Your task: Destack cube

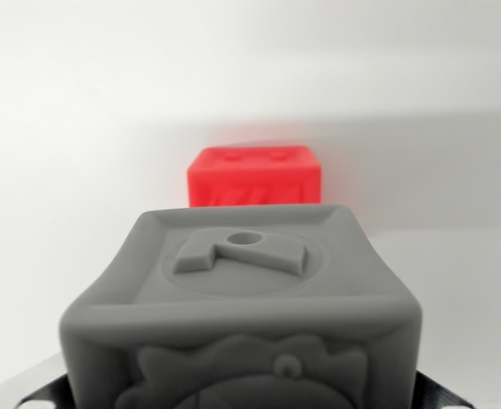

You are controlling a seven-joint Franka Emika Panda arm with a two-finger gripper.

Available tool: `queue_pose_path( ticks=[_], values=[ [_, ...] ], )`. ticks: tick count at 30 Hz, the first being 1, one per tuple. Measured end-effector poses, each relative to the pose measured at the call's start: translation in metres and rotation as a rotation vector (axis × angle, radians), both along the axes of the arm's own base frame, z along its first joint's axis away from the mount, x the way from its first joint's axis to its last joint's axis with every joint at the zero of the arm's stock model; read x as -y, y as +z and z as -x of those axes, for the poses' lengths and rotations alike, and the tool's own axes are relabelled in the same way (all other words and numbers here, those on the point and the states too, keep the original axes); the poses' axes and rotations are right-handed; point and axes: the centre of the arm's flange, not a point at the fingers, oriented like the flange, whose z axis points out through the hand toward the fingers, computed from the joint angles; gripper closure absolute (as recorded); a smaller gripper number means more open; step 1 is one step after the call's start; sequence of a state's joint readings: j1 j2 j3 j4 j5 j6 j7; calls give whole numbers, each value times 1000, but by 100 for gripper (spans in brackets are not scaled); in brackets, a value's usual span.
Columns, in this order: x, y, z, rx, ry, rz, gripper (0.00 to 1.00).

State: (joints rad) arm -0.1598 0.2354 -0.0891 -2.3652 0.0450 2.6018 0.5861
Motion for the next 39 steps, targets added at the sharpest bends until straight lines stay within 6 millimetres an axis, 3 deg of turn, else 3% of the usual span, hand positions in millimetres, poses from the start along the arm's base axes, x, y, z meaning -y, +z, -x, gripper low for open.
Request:
queue_pose_path(
  ticks=[7,39],
  values=[
    [0,16,2,4,0,0,100],
    [-13,-14,58,-8,-4,-2,100]
  ],
)
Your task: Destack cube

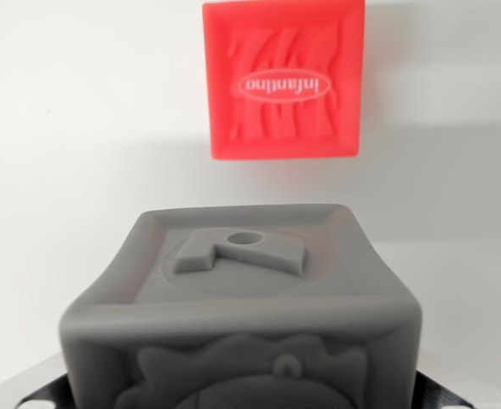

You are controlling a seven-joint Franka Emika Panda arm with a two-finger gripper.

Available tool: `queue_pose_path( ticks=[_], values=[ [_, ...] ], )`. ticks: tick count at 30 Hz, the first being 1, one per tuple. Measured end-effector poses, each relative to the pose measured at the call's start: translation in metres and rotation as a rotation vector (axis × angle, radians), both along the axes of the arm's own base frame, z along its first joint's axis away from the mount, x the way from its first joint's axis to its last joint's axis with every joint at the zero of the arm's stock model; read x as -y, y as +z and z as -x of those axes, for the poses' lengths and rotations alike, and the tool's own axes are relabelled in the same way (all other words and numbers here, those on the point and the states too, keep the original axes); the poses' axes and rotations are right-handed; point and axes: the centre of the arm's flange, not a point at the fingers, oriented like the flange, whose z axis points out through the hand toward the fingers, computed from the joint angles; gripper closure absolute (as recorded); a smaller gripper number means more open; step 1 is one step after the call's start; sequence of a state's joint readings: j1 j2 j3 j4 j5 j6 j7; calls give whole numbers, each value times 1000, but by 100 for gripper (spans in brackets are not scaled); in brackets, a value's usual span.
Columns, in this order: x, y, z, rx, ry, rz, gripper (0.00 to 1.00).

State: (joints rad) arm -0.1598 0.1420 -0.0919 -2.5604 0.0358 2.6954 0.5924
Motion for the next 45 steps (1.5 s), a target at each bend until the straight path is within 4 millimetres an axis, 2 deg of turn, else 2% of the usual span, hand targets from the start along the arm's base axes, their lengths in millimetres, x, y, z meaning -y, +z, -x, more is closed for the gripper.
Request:
queue_pose_path(
  ticks=[39,45],
  values=[
    [-15,-31,65,2,-5,3,100],
    [-15,-52,67,-3,-6,4,100]
  ],
)
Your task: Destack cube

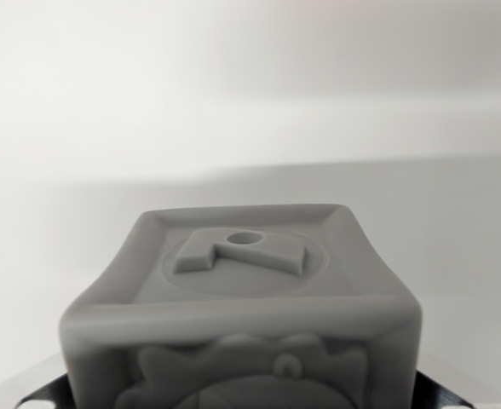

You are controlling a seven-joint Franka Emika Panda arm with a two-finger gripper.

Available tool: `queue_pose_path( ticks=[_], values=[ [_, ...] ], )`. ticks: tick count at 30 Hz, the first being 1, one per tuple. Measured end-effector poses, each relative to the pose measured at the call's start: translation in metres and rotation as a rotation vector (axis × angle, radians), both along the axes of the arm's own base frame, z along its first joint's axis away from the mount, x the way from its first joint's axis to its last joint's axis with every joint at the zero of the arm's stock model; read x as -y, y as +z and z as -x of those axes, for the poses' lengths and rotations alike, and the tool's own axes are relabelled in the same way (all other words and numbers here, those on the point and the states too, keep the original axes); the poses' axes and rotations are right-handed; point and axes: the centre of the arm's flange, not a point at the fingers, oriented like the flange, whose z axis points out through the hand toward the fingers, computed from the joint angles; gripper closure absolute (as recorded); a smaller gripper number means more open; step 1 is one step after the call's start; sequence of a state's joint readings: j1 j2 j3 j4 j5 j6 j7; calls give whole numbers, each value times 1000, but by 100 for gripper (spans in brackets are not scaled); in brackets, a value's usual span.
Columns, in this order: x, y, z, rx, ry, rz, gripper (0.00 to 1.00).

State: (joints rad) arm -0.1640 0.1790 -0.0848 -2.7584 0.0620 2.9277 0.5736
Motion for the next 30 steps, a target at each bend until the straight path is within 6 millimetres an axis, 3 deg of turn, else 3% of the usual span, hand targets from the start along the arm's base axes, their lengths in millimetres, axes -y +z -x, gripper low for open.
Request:
queue_pose_path(
  ticks=[15,27,28,30],
  values=[
    [0,-36,0,1,1,0,100],
    [0,-48,0,3,0,0,100],
    [0,-48,0,3,0,0,0],
    [0,-48,0,3,0,0,0]
  ],
)
